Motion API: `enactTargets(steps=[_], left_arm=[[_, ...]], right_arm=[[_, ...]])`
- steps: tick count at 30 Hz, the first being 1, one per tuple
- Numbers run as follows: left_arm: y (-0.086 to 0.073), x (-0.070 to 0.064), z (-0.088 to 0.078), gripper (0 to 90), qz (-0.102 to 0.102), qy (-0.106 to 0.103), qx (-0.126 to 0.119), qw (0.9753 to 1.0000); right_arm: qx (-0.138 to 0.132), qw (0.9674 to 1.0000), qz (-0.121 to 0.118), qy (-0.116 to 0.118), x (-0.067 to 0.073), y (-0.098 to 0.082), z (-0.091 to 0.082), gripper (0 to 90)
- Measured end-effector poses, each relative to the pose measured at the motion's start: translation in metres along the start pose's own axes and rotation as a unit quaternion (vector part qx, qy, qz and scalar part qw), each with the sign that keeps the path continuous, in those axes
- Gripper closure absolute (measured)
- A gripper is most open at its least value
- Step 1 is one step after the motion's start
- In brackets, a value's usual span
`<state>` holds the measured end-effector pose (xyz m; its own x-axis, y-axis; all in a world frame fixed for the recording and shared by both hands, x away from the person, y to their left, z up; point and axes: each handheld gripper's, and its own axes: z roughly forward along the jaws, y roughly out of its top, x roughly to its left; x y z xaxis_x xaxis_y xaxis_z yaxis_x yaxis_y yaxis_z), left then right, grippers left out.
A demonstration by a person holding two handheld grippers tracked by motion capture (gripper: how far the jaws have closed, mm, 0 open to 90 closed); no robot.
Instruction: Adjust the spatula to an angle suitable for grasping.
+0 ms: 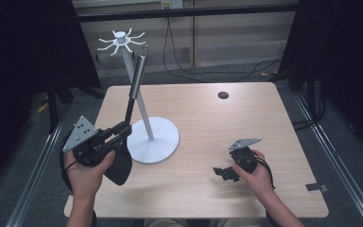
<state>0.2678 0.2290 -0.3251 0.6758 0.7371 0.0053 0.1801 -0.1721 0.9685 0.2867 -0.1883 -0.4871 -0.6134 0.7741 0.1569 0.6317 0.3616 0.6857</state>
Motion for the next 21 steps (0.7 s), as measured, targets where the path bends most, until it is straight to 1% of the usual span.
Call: enactTargets(steps=[2, 4, 7, 12, 13, 14, 16, 18, 20, 21], left_arm=[[0.0, 0.0, -0.002, 75.3, 0.003, 0.003, -0.002, 1.0], [0.0, 0.0, -0.004, 75.3, 0.005, 0.005, -0.004, 1.0], [-0.001, 0.0, -0.007, 75.3, 0.002, 0.007, -0.005, 1.0], [-0.002, -0.001, -0.015, 75.3, 0.01, 0.015, -0.009, 0.9998], [-0.002, 0.0, -0.016, 75.3, 0.008, 0.017, -0.011, 0.9998], [-0.002, 0.0, -0.017, 75.3, 0.006, 0.02, -0.012, 0.9997], [-0.003, 0.003, -0.017, 75.3, 0.01, 0.024, -0.008, 0.9996], [-0.005, 0.004, -0.016, 75.2, 0.007, 0.03, -0.01, 0.9995], [-0.006, 0.005, -0.015, 75.3, 0.003, 0.027, -0.011, 0.9996], [-0.007, 0.005, -0.014, 75.3, 0.005, 0.029, -0.009, 0.9995]], right_arm=[[-0.003, 1.0, -0.001, 0.005, 0.0, 0.0, 0.001, 4.2], [-0.001, 1.0, 0.0, 0.001, 0.0, 0.0, 0.001, 4.2], [0.0, 1.0, -0.001, 0.002, 0.001, 0.0, 0.001, 4.2], [0.0, 1.0, -0.001, 0.002, 0.001, 0.0, 0.001, 4.2], [0.003, 1.0, -0.001, 0.0, 0.001, 0.0, 0.001, 4.2], [0.001, 1.0, -0.003, 0.004, 0.001, 0.0, 0.002, 4.2], [0.002, 1.0, 0.001, 0.006, 0.001, 0.0, 0.003, 4.2], [0.003, 1.0, -0.002, 0.005, 0.002, 0.0, 0.002, 4.2], [0.0, 1.0, -0.004, 0.007, 0.002, 0.0, 0.003, 4.2], [0.002, 1.0, -0.004, 0.008, 0.002, 0.0, 0.003, 4.2]])
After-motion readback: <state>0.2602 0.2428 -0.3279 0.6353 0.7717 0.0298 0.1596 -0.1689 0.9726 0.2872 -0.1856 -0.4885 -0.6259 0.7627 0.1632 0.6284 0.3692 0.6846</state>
